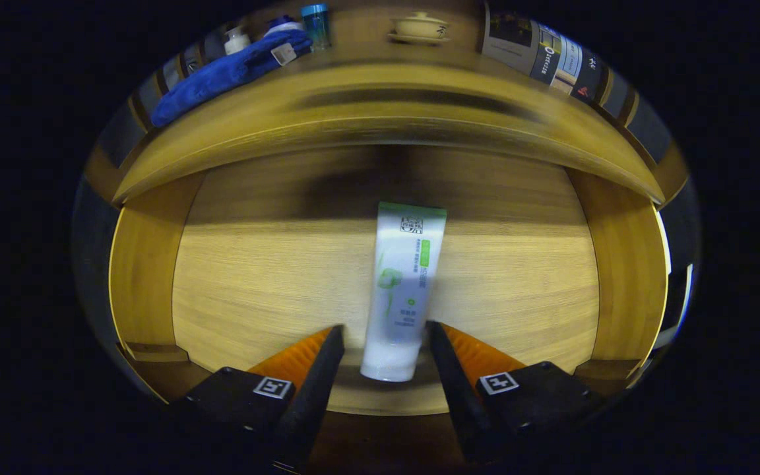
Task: Pull open the drawer, take out the items inside it, and place them on the countertop above the cabinet.
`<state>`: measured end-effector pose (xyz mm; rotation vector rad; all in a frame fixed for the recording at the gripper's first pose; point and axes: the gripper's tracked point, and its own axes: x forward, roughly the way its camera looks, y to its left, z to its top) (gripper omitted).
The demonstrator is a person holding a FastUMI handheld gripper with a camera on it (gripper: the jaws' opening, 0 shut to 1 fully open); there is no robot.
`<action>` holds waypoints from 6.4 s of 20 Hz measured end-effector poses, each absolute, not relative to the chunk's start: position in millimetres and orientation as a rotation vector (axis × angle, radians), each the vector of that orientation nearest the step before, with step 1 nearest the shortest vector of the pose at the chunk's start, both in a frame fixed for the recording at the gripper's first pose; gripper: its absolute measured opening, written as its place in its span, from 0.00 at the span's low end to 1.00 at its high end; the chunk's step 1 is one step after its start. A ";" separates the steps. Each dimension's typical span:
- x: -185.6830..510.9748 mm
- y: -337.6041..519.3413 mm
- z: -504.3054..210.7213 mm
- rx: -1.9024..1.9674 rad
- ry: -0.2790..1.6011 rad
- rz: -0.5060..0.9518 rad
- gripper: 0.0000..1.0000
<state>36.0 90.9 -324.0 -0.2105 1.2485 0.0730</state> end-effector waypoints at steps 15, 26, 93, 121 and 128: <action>27.6 125.9 -184.9 -0.134 1.121 0.152 0.47; 6.1 133.2 -114.4 -0.145 1.006 0.189 0.47; -100.9 100.8 -168.0 -0.132 0.309 0.233 0.99; -58.9 94.2 -209.1 -0.150 0.379 0.165 0.98; -35.1 100.9 -208.0 -0.146 0.366 0.164 0.98</action>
